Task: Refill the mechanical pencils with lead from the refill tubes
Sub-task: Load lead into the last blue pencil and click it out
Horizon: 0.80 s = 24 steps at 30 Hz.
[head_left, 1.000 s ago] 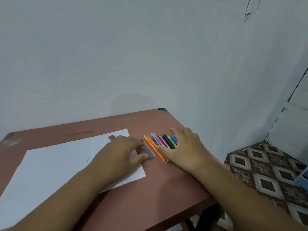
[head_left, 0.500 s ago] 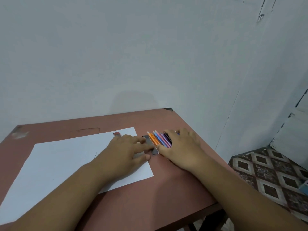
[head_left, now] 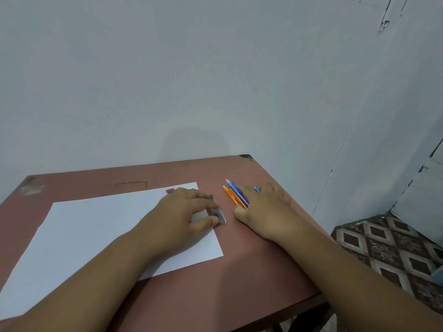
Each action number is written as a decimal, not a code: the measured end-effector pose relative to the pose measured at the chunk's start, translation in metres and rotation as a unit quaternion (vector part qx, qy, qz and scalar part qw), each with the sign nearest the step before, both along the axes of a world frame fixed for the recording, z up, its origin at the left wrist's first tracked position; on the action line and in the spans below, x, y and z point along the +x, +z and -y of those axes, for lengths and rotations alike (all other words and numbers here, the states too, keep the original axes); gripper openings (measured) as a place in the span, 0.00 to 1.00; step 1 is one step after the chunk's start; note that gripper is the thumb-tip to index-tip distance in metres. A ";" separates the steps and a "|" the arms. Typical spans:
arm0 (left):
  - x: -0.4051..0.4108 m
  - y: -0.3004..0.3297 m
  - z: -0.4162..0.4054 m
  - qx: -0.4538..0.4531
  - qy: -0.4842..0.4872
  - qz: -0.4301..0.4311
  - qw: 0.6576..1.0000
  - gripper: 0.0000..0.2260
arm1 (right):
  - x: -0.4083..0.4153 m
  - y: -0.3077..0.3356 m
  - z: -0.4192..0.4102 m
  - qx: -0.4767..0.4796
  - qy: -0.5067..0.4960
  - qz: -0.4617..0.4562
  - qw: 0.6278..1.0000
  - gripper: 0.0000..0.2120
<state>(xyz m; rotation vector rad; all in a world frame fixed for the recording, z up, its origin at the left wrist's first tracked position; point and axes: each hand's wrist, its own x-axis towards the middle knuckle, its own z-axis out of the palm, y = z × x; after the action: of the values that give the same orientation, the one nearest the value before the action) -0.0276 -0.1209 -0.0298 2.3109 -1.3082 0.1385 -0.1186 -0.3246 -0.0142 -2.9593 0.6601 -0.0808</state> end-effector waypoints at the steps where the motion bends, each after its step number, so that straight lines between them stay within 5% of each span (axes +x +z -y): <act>1: 0.001 -0.001 -0.001 -0.005 0.006 -0.005 1.000 0.27 | 0.001 0.001 0.000 -0.001 0.005 -0.003 1.000 0.28; 13: 0.005 -0.001 -0.003 -0.042 0.012 -0.001 0.999 0.16 | 0.002 0.004 0.003 0.036 0.053 0.035 0.997 0.19; 24: 0.002 0.015 -0.008 -0.022 0.031 -0.004 0.999 0.17 | 0.003 0.018 0.010 0.078 0.084 0.032 0.993 0.16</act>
<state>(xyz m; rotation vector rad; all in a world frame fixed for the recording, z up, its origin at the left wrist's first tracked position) -0.0252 -0.1131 -0.0146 2.3144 -1.2171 0.1763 -0.1158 -0.3349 0.0037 -2.8345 0.3880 -0.1041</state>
